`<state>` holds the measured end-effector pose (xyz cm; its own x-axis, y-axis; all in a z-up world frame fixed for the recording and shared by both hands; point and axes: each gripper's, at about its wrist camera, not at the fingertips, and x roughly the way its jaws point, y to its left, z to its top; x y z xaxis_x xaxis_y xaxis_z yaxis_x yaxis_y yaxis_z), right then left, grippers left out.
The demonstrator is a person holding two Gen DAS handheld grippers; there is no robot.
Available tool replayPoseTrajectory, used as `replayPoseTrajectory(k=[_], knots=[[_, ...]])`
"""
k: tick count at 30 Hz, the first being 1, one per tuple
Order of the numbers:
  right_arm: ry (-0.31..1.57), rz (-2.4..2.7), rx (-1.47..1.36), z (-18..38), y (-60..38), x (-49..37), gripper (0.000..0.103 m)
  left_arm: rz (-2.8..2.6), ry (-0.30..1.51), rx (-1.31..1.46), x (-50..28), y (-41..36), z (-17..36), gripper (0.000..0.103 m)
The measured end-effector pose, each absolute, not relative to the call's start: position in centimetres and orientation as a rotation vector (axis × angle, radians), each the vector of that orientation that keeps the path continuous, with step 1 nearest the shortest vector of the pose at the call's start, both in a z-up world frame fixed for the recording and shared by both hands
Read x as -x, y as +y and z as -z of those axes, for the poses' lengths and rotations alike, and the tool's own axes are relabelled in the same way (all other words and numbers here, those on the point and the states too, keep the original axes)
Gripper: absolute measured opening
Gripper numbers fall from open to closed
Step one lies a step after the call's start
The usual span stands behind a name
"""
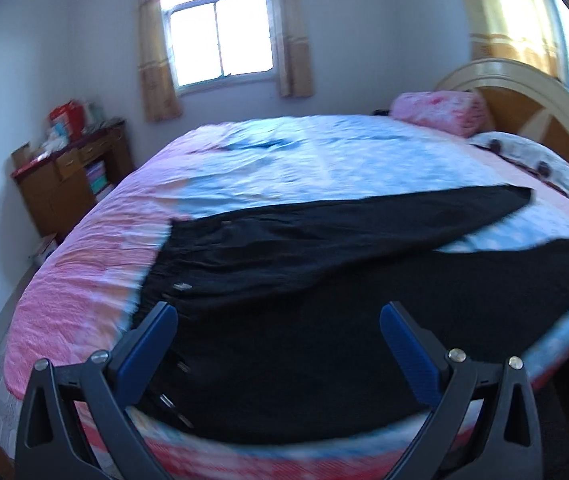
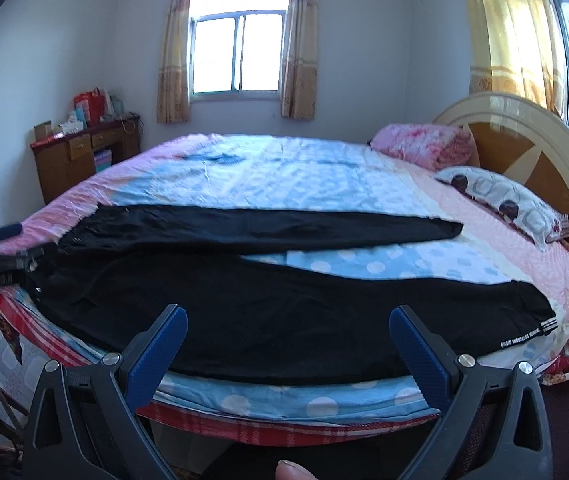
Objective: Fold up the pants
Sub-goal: 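Grasp the trouser hem with the left tool while the right tool grasps the waistband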
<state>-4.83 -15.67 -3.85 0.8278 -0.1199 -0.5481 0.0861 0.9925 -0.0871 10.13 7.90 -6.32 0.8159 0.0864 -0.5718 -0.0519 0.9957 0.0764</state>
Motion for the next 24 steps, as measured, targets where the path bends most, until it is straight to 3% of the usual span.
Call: replayPoseTrajectory(k=[10,12,19,21,24], knots=[[0.683,0.139,-0.006,7.5,-19.0,0.5,0.102,-0.209,0.774,-0.008,-27.5,20.4,9.4,0.099],[0.726,0.131,-0.008,8.1,-19.6,-0.8,0.102,-0.199,0.827,0.005,-30.9,21.3,10.9,0.089],[0.735,0.196,-0.001,7.0,-23.5,-5.0,0.102,-0.185,0.964,0.034,-37.9,22.2,15.0,0.078],[0.739,0.213,-0.008,6.8,-24.5,-5.7,0.102,-0.161,1.004,0.045,-38.9,22.5,16.2,0.067],[0.759,0.209,-0.042,6.7,-26.8,-7.4,0.102,-0.111,0.992,0.094,-39.2,23.3,16.6,0.061]])
